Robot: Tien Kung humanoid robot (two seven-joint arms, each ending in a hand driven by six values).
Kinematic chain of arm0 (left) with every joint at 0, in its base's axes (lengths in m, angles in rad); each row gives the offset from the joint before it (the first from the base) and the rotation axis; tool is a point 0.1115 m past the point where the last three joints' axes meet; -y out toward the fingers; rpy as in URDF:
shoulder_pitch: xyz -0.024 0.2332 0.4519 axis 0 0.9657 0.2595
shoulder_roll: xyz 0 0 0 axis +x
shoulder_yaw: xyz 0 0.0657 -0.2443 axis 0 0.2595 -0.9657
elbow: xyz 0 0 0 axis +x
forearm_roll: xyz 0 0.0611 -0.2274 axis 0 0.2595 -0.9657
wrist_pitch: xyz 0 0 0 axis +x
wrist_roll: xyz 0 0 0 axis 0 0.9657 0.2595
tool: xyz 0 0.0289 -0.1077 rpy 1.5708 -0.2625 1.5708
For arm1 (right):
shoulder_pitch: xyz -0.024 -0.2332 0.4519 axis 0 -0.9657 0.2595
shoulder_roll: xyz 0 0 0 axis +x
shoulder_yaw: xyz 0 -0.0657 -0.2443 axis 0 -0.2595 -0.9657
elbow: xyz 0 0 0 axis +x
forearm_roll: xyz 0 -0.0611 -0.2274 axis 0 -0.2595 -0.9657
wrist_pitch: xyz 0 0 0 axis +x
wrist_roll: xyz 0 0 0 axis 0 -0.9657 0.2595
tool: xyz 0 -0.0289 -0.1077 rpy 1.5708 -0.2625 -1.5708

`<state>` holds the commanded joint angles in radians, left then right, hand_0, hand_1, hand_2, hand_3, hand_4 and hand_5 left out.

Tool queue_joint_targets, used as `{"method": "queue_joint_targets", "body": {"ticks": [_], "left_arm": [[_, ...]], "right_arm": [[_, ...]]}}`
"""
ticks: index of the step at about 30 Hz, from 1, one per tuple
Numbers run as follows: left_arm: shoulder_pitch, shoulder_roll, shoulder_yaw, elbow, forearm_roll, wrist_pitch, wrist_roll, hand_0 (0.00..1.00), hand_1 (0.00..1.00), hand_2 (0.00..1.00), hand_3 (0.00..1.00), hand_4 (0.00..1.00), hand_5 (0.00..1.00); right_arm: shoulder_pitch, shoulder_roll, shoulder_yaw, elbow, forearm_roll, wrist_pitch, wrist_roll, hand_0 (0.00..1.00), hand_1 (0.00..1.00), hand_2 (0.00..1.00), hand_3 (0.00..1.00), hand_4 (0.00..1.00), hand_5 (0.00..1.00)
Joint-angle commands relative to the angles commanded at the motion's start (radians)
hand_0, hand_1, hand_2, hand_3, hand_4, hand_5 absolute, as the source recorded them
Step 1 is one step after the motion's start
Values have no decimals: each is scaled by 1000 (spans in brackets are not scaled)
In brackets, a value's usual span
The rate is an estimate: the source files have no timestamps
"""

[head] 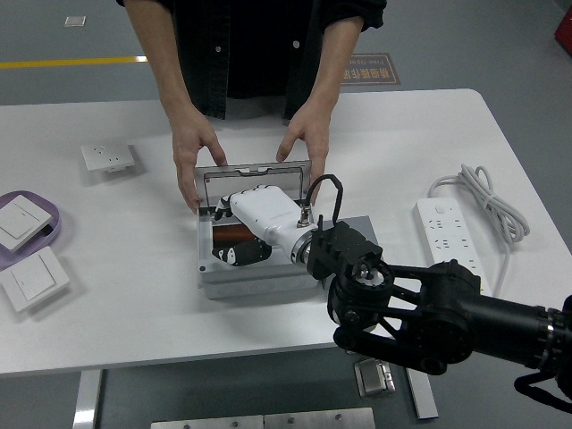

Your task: Pick up the cylinder from the cube,place it in the box,flap close box

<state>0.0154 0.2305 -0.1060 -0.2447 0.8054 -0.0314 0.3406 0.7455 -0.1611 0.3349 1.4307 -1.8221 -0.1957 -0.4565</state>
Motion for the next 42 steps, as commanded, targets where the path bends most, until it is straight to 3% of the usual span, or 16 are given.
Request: {"method": "queue_joint_targets", "body": {"ticks": [8, 12, 13, 14, 17, 18, 25, 32, 36, 42], "left_arm": [[0, -1, 3, 0, -5, 1, -1, 640, 624, 543, 622, 700, 337], [-1, 2, 2, 0, -3, 1, 0, 640, 624, 543, 622, 700, 337], [-2, 3, 2, 0, -3, 1, -1, 639, 623, 543, 621, 698, 335], [-3, 3, 2, 0, -3, 1, -1, 639, 623, 543, 621, 698, 335], [-3, 4, 0, -1, 0, 0, 0, 639, 623, 543, 621, 698, 335], [-3, 4, -1, -1, 1, -1, 1, 639, 623, 544, 618, 696, 334], [-7, 7, -5, -1, 8, -1, 2, 639, 623, 544, 619, 695, 332], [-9, 6, 1, -3, 6, 2, 0, 638, 623, 544, 619, 692, 331], [-9, 4, 10, -5, -2, 5, -3, 638, 623, 544, 619, 692, 331], [-10, 2, 25, -9, -20, 7, -6, 638, 623, 544, 617, 692, 330]], "right_arm": [[-7, -105, 85, 135, 302, -99, 166, 782, 674, 695, 730, 972, 561], [29, -141, 129, 186, 442, -118, 196, 782, 674, 695, 730, 972, 561], [41, -149, 140, 191, 475, -121, 199, 762, 659, 687, 713, 863, 502], [51, -154, 147, 190, 500, -123, 199, 762, 659, 687, 713, 863, 502], [81, -162, 153, 167, 571, -128, 205, 762, 659, 687, 713, 863, 502], [95, -160, 147, 147, 599, -130, 211, 752, 649, 675, 694, 810, 460], [175, -121, 60, -10, 753, -147, 261, 753, 645, 672, 690, 823, 468], [188, -106, 10, -146, 817, -151, 302, 752, 640, 661, 689, 847, 491], [171, -119, 10, -130, 799, -156, 305, 752, 640, 661, 689, 847, 491], [124, -158, 4, -36, 782, -160, 311, 754, 639, 660, 690, 856, 501]]}}
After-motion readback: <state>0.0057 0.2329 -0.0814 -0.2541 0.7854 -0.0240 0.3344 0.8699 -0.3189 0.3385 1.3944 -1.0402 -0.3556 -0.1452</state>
